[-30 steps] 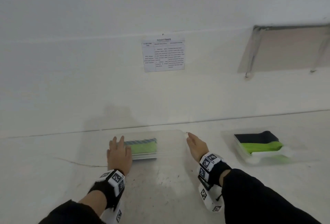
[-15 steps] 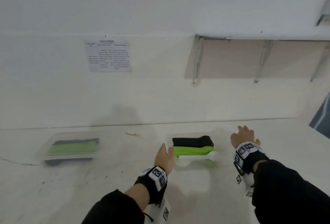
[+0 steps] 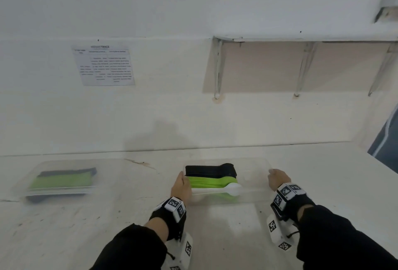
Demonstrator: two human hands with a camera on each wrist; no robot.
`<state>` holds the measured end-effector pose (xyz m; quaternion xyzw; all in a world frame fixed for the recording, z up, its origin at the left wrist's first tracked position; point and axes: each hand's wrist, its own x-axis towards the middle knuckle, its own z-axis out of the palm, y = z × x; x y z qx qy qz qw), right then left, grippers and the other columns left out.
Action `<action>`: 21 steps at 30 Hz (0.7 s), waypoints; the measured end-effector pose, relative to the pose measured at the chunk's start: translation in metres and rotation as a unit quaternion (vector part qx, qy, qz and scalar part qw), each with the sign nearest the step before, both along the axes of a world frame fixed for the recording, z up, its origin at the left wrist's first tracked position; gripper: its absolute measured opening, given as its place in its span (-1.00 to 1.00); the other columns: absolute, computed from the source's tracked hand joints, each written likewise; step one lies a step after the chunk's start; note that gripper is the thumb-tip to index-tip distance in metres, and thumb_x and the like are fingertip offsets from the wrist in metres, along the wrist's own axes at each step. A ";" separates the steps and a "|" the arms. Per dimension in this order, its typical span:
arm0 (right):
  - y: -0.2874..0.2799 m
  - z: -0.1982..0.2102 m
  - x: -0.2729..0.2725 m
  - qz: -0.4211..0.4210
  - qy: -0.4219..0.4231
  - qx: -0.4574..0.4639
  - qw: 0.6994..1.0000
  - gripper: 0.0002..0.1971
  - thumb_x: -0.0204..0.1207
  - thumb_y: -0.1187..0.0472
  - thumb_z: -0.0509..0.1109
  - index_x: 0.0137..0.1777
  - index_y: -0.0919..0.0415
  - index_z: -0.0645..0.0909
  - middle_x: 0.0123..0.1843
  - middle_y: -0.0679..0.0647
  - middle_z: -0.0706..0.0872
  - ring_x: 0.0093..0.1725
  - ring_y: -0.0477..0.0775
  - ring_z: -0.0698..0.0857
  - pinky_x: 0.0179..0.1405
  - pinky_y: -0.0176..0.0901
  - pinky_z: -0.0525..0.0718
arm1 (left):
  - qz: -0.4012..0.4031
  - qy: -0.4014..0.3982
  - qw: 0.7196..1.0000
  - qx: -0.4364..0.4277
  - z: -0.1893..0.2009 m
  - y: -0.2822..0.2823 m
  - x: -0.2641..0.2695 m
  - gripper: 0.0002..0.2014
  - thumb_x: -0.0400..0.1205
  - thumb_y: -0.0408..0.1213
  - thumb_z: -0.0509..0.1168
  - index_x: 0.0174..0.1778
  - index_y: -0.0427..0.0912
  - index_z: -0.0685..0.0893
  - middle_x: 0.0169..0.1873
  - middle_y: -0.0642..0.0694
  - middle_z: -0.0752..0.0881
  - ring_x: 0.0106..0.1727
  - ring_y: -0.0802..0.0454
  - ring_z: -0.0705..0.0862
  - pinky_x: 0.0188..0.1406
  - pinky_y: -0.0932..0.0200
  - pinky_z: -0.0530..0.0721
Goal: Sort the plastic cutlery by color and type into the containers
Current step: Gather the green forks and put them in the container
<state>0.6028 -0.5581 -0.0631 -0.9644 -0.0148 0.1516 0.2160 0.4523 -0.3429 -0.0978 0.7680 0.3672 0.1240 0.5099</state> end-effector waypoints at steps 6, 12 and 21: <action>0.006 0.007 -0.003 -0.003 -0.025 0.019 1.000 -0.67 0.67 0.34 0.03 0.32 0.39 0.52 0.34 0.27 0.60 0.31 0.25 0.59 0.22 -0.12 0.51 | -0.014 -0.014 0.998 0.058 0.002 0.014 0.004 -0.68 0.76 -0.38 -0.07 0.20 -0.44 0.54 0.19 -0.38 0.64 0.21 -0.25 0.58 0.00 0.12 0.42; 0.014 0.014 -0.035 0.006 -0.053 0.039 0.998 -0.67 0.67 0.35 0.03 0.30 0.42 0.51 0.32 0.31 0.60 0.29 0.28 0.59 0.20 -0.09 0.51 | 0.003 -0.004 0.993 0.114 0.006 0.026 -0.039 -0.73 0.75 -0.37 -0.06 0.00 -0.37 0.54 0.10 -0.42 0.65 0.15 -0.28 0.59 -0.10 0.12 0.36; 0.048 0.001 -0.135 0.038 -0.030 0.099 0.994 -0.67 0.65 0.38 0.04 0.35 0.42 0.46 0.34 0.32 0.57 0.32 0.31 0.55 0.19 -0.10 0.49 | 0.073 0.012 0.989 0.126 0.009 0.051 -0.150 -0.65 0.76 -0.38 -0.03 0.32 -0.40 0.57 0.31 -0.35 0.61 0.35 -0.25 0.53 0.18 0.14 0.39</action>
